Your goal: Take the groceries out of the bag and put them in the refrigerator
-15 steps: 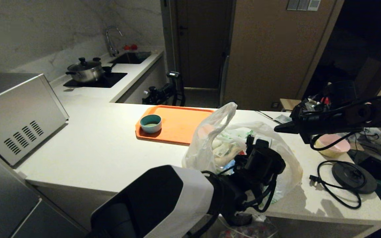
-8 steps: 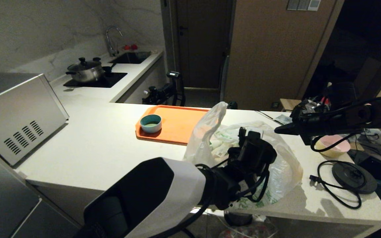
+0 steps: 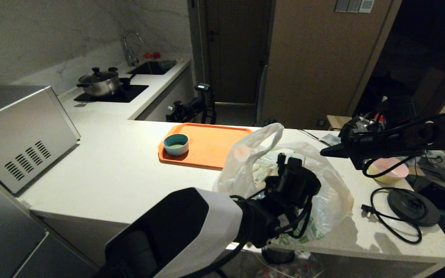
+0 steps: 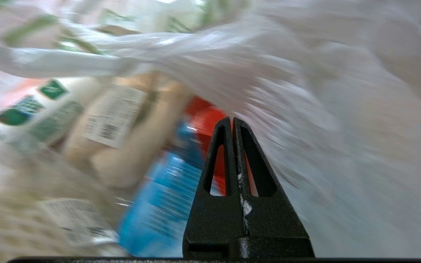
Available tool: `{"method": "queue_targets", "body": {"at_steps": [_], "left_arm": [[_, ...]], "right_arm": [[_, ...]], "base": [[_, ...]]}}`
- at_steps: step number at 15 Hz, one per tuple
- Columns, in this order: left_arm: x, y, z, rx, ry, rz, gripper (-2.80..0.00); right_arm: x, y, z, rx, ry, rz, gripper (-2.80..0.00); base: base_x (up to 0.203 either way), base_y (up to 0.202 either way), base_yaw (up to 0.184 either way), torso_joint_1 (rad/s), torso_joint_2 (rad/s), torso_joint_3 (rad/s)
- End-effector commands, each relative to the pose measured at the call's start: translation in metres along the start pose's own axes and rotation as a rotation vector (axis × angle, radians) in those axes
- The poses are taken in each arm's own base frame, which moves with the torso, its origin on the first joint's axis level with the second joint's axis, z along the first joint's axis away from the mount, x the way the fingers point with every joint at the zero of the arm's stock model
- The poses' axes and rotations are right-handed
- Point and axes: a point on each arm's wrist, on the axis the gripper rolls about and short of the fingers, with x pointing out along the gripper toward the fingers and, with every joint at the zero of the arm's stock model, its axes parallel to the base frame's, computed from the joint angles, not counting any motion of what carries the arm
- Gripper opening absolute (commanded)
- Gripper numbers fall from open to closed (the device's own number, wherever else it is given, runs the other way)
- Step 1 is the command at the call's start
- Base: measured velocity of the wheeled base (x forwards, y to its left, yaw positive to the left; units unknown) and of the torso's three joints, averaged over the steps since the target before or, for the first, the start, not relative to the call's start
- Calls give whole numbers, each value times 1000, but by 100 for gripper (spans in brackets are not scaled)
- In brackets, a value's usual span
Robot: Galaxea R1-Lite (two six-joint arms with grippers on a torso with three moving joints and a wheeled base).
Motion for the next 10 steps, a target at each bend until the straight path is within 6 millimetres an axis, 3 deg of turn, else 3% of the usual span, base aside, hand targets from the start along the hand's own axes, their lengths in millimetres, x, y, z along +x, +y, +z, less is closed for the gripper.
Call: {"method": "queue_targets", "body": {"at_steps": [1, 6, 10], "left_arm": [[-8, -15, -3, 7, 1, -29, -280], [-27, -43, -8, 21, 3, -91, -280], [-25, -37, 0, 9, -13, -74, -280]], "right_arm": [[-1, 2, 1, 1, 0, 6, -280], [-1, 2, 1, 0, -1, 7, -280], [-1, 0, 1, 3, -1, 3, -280]], "base": [[0, 0, 0, 0, 0, 0], [0, 0, 0, 0, 0, 0], [0, 0, 0, 0, 0, 0]]}}
